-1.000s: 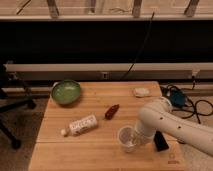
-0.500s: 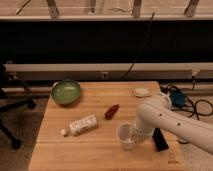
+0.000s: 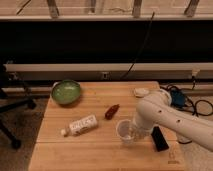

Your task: Pick up the ceramic cup

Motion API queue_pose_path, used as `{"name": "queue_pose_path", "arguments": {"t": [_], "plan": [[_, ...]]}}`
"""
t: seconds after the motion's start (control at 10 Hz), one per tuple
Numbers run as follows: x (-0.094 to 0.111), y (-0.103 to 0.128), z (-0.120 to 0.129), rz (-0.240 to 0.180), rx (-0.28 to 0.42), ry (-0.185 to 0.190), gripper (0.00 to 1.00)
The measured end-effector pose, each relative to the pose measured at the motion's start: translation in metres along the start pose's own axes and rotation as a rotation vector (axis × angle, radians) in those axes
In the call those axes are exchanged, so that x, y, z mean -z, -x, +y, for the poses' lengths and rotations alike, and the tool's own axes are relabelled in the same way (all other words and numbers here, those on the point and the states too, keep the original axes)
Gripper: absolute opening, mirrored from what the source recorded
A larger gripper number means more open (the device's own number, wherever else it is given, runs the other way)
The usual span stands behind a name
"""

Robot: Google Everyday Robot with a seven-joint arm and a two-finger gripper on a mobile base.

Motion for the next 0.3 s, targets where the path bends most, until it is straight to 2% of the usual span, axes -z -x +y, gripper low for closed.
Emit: {"name": "queue_pose_path", "arguments": {"t": [0.3], "plan": [[0.0068, -0.0038, -0.0031, 0.004, 0.003, -0.004, 0.00]]}}
